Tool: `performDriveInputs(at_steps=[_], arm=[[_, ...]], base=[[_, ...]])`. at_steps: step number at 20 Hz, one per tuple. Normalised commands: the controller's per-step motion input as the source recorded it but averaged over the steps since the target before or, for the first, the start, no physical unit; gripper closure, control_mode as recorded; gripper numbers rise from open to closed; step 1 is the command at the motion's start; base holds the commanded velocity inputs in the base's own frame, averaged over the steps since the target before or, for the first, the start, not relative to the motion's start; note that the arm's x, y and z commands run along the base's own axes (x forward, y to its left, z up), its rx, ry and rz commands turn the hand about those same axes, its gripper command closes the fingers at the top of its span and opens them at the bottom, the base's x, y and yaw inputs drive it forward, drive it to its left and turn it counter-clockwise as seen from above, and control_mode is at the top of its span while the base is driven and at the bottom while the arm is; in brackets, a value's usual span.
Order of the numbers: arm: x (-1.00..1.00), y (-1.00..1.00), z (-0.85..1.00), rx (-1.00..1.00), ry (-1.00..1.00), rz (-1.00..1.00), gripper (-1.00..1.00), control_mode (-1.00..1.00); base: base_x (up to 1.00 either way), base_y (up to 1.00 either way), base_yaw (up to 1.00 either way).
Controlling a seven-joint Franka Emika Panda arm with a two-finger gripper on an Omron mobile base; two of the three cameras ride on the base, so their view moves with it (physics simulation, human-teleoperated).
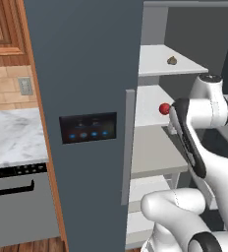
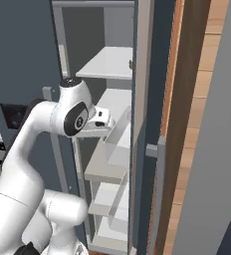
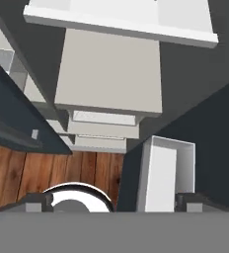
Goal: Grab the garlic and onion from the fridge, place them in the blender, close the lid, and turn on the blender to create a marinade.
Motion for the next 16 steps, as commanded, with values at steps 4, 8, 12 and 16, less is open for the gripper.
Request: performDriveInputs(at_steps=[4,8,12,16], arm=[[0.13,-0.4,0.06,-0.41,0.15,-0.07,-1.0,-1.0],[0.11,-0.64,0.0,-0.35,0.12,-0.02,-1.0,-1.0],[0.01,-0.99,0.0,-0.18,0.05,0.0,-1.0,-1.0],[0.0,-0.93,0.0,0.0,0.04,0.0,-1.0,-1.0]], base=[[0.0,0.0,0.0],[0.0,0.0,0.0],[0.0,0.0,0.0],[0.0,0.0,0.0]])
